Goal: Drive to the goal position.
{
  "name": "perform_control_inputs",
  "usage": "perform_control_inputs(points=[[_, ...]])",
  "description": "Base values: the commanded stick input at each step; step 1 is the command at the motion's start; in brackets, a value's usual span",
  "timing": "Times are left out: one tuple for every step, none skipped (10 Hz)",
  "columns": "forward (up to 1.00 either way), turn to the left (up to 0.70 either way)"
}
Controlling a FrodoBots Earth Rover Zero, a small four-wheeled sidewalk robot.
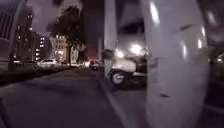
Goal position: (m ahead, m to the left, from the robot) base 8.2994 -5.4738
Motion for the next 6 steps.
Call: perform_control_inputs(points=[[0.45,0.0],[0.45,0.0],[0.45,0.09],[0.45,0.27],[0.45,0.27],[0.45,0.27]])
